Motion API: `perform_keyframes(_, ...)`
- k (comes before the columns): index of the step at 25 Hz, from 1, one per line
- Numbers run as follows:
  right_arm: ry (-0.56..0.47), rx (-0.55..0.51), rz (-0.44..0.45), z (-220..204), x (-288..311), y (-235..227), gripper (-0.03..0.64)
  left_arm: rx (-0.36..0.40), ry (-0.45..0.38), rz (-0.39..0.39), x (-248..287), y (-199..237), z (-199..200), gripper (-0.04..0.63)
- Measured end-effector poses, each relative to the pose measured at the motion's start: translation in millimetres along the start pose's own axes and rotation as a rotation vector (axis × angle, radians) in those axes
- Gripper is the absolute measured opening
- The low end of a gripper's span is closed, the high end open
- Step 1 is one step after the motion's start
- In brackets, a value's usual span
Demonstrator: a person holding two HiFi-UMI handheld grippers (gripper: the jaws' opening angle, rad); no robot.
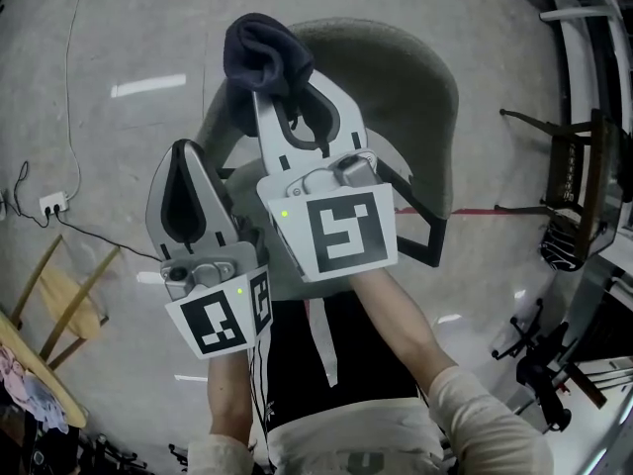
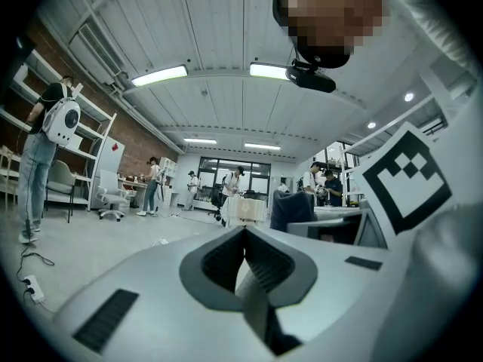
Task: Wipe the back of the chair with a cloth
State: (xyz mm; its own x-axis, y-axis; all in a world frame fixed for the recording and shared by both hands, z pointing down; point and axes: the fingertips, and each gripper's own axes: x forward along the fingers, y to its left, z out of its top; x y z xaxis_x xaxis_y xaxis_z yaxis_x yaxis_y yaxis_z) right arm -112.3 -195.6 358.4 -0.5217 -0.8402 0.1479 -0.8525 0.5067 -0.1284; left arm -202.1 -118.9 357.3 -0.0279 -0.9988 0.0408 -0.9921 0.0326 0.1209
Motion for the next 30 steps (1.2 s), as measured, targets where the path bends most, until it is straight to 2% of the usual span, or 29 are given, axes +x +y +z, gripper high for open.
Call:
perform_keyframes(14, 0.003, 0.013, -0.240, 1, -40, -94, 0.058, 0.001, 0.027, -0.074, 8, -41, -11, 0.015)
perform_keyframes(21, 0.018, 0.018, -0.345, -3, -68, -125, 0.058, 0.000, 0.036, -0.114, 10, -64, -15, 0.015)
perform_keyframes(30, 0.039, 0.027, -0.412, -6, -95, -150, 0.058, -0.016, 0.044, -0.145, 18, -89, -20, 0.015)
